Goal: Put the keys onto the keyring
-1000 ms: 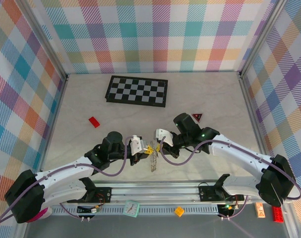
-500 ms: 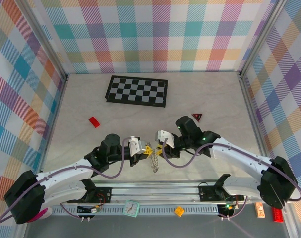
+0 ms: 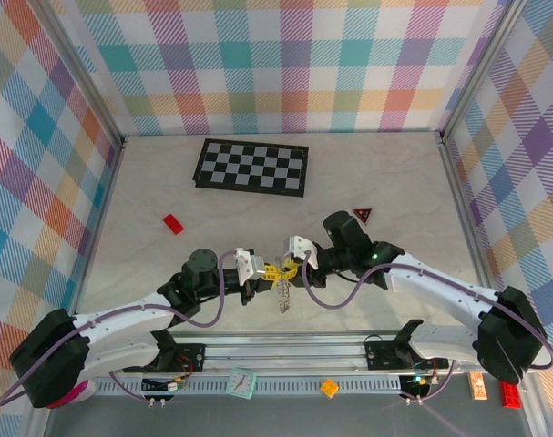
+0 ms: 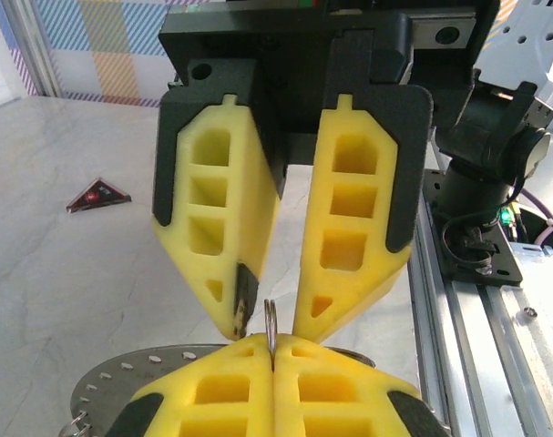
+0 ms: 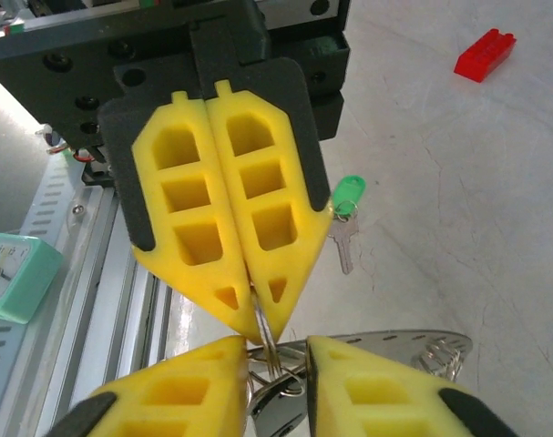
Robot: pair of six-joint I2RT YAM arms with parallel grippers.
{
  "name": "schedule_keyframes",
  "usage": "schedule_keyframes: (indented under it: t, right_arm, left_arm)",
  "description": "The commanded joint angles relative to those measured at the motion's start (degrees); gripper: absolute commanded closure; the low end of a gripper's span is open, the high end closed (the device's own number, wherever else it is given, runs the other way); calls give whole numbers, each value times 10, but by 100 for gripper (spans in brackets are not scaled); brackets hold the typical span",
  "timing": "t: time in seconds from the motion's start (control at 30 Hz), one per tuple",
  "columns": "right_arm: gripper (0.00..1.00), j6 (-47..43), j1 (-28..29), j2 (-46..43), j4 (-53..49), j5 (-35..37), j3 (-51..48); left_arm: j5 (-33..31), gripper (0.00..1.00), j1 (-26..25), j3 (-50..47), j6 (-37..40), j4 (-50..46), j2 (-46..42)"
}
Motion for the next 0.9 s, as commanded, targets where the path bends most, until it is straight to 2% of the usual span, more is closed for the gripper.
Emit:
schedule_keyframes:
  t: [0.0,0.07,0.13,0.23,0.33,0.5,0.87]
  right_arm:
    - [86,9,-1,14,24,-21,-5]
    - [97,9,-1,14,26,-22,-3]
    - [100,3,-1,9,18,-18,1]
    - [100,-18,-1,2,-30,0,22]
    - [100,-52,1,8,-103,30,56]
    - [100,-97,15,26,-188,66,107]
    - [100,-135,47,60,-261,97,172]
  left_arm:
    - [21,100,-5,-3,-12,65,4]
    - [21,100,-5,-3,-16,69,7]
    - [9,100,-5,-3,-17,60,2]
    - [-14,77,-5,1,-6,18,-16]
    - [-26,70,-5,21,24,-65,-34]
    - [-29,69,-5,56,61,-157,-38]
    - [-20,74,-5,91,88,-197,-21]
